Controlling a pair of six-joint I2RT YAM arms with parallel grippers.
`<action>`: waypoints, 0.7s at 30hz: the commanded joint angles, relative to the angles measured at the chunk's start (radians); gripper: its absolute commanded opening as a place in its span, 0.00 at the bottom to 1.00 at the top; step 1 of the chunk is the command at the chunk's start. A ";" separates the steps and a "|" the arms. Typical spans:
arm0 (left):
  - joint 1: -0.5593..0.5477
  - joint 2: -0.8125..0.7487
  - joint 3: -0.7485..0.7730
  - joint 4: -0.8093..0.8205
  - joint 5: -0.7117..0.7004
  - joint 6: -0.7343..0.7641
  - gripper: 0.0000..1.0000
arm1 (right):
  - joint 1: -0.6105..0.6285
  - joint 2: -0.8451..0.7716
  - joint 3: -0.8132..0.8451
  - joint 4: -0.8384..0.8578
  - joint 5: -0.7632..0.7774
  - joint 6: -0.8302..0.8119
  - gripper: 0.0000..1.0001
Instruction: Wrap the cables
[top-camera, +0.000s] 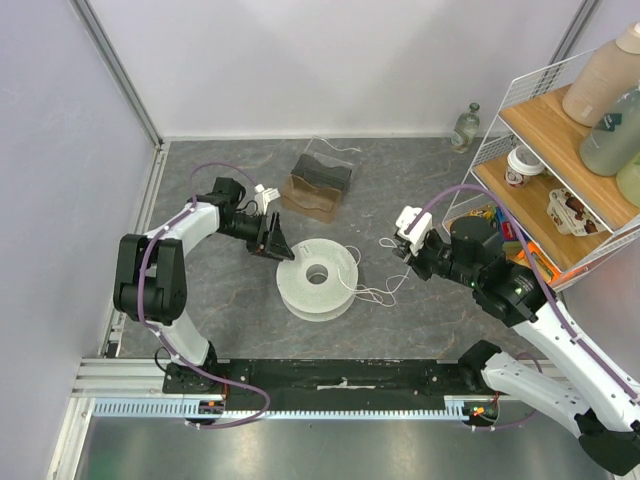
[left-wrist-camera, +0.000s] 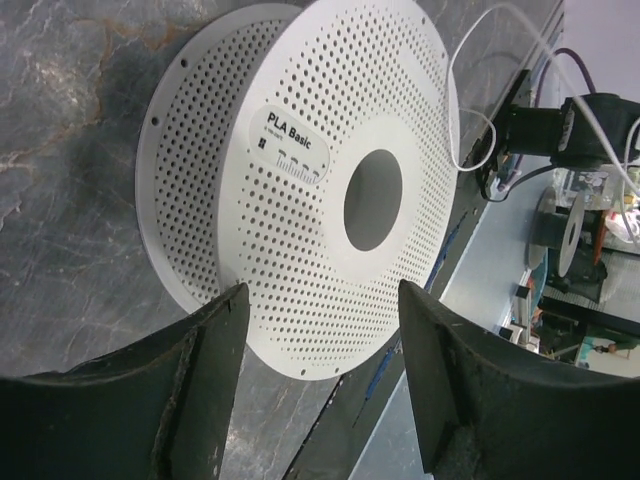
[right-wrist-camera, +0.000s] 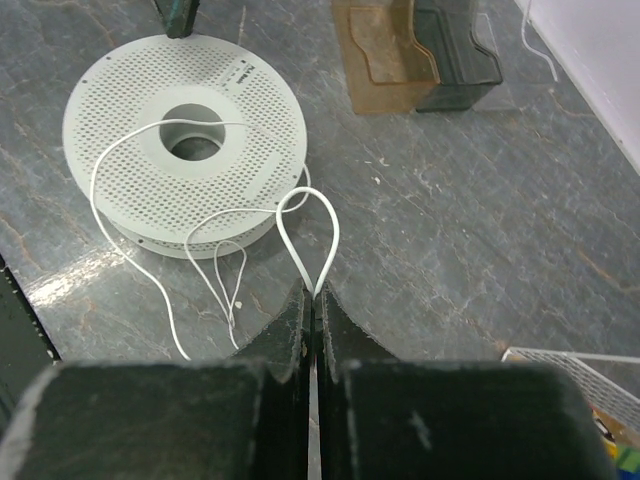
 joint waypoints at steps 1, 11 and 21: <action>0.002 0.062 -0.004 0.107 0.005 0.004 0.68 | -0.001 0.004 0.034 0.000 0.065 0.048 0.00; 0.007 0.076 -0.053 0.221 0.029 -0.051 0.63 | -0.004 0.019 0.057 -0.023 0.039 0.068 0.00; 0.050 -0.049 0.058 0.023 -0.013 0.050 0.67 | -0.006 0.022 0.056 -0.021 0.053 0.072 0.00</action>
